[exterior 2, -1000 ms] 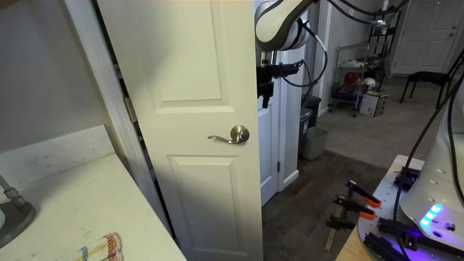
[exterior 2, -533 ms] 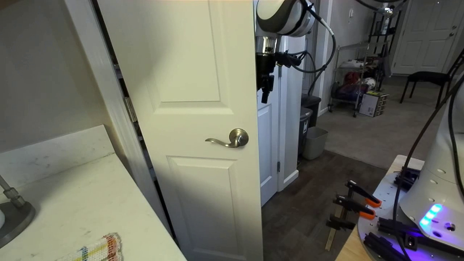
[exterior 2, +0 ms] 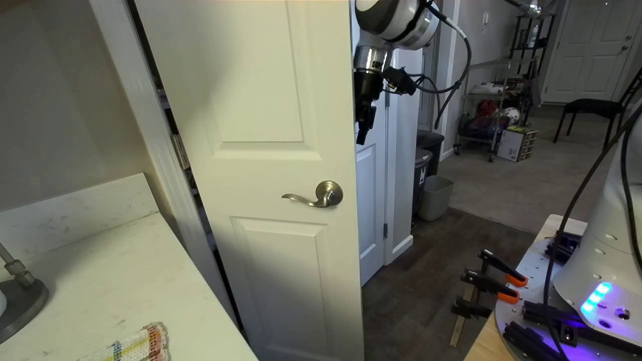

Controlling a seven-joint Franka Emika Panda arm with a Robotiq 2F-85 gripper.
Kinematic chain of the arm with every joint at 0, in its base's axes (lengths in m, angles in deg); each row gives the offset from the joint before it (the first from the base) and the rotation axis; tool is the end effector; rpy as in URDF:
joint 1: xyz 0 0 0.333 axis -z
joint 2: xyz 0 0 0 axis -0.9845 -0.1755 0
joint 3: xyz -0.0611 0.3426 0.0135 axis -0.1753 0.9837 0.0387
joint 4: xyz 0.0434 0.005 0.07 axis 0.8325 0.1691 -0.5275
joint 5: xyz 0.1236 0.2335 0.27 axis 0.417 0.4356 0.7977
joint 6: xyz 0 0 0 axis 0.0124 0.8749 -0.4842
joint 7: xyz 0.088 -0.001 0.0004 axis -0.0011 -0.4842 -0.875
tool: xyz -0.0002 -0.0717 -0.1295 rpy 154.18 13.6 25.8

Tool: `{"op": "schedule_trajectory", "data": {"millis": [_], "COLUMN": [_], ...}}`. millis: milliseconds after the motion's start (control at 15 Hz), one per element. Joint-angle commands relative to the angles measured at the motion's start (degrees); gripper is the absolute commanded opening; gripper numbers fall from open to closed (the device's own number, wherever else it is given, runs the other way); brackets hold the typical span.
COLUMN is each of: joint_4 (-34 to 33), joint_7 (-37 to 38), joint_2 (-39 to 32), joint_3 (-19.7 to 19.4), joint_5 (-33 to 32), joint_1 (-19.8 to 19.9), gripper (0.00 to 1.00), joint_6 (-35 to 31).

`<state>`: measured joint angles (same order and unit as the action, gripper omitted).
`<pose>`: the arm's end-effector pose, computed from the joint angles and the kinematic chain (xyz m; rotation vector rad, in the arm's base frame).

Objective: Open the closet door

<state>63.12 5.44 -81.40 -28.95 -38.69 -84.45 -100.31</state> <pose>0.4812 0.0958 0.4099 -2.7385 -0.3918 -0.0993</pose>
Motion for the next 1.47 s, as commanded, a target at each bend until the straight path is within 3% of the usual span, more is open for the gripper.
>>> {"op": "schedule_trajectory", "data": {"millis": [0, 400, 800, 1400], "joint_4": [0.82, 0.22, -2.53, -8.95], "joint_7": [-8.35, -15.68, -24.84, -29.04], "joint_2": [0.98, -0.61, -7.42, -17.07], "joint_3": [-1.2, -0.87, 1.0, 4.43], "joint_5": [6.89, 13.87, 21.42, 22.93], "joint_1": [-1.18, -1.45, -2.4, -1.93], "gripper": [1.0, 1.0, 1.0, 1.0], "joint_6": [3.35, 7.85, 10.64, 15.19]}}
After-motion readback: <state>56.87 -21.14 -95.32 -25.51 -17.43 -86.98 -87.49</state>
